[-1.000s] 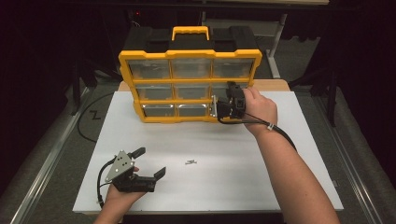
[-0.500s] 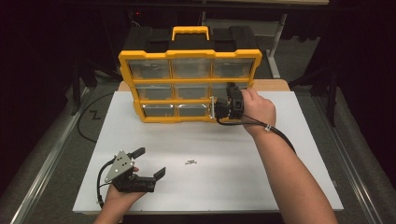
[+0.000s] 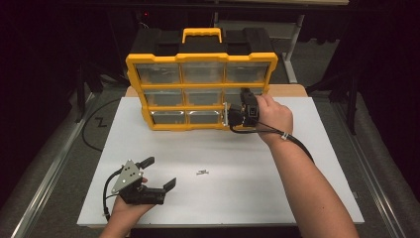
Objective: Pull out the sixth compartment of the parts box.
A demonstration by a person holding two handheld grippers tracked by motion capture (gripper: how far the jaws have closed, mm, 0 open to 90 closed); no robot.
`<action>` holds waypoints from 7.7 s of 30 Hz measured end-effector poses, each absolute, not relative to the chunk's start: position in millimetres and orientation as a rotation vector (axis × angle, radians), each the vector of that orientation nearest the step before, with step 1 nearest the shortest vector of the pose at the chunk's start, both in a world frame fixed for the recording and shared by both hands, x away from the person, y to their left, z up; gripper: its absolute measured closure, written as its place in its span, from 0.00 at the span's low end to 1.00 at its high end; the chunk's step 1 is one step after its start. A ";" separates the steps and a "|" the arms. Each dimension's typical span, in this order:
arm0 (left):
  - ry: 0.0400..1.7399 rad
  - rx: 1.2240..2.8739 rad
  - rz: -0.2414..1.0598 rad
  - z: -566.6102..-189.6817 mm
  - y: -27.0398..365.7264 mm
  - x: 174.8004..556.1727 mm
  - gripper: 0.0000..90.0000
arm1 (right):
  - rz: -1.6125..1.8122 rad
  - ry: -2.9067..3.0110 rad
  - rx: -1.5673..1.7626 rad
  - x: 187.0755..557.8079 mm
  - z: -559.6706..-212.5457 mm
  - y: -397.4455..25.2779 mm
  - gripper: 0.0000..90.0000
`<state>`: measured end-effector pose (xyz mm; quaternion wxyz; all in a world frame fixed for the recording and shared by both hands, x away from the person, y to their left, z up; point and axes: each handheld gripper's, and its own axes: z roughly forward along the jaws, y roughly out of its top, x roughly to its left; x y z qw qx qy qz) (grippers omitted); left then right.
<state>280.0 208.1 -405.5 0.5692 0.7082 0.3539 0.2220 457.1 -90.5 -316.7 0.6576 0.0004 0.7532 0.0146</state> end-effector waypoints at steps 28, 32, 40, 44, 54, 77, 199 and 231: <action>0.817 1.666 0.517 -404.8 206.8 279.6 0.00 | 0.055 1.710 -0.022 436.8 -315.1 -94.7 0.87; 0.817 1.663 0.518 -404.6 206.9 279.4 0.00 | 0.054 1.708 -0.032 433.5 -315.1 -95.2 0.87; 0.817 1.665 0.515 -404.8 207.0 279.7 0.00 | 0.054 1.710 -0.043 426.7 -314.5 -96.6 0.87; 0.816 1.665 0.515 -404.8 206.9 279.6 0.00 | 0.062 1.716 -0.037 421.8 -314.9 -97.4 0.87; 0.813 1.667 0.515 -404.6 206.7 279.0 0.00 | 0.064 1.722 -0.048 408.5 -314.5 -100.2 0.87; 0.810 1.669 0.511 -404.5 206.4 278.7 0.00 | 0.056 1.733 -0.060 393.3 -314.4 -101.2 0.87; 0.817 1.653 0.520 -405.2 206.7 278.2 0.00 | 0.152 1.983 -0.003 324.6 -426.2 -137.0 0.36; 0.825 1.651 0.517 -406.3 207.5 280.6 0.00 | 0.382 1.967 0.209 323.7 -433.9 -155.2 0.23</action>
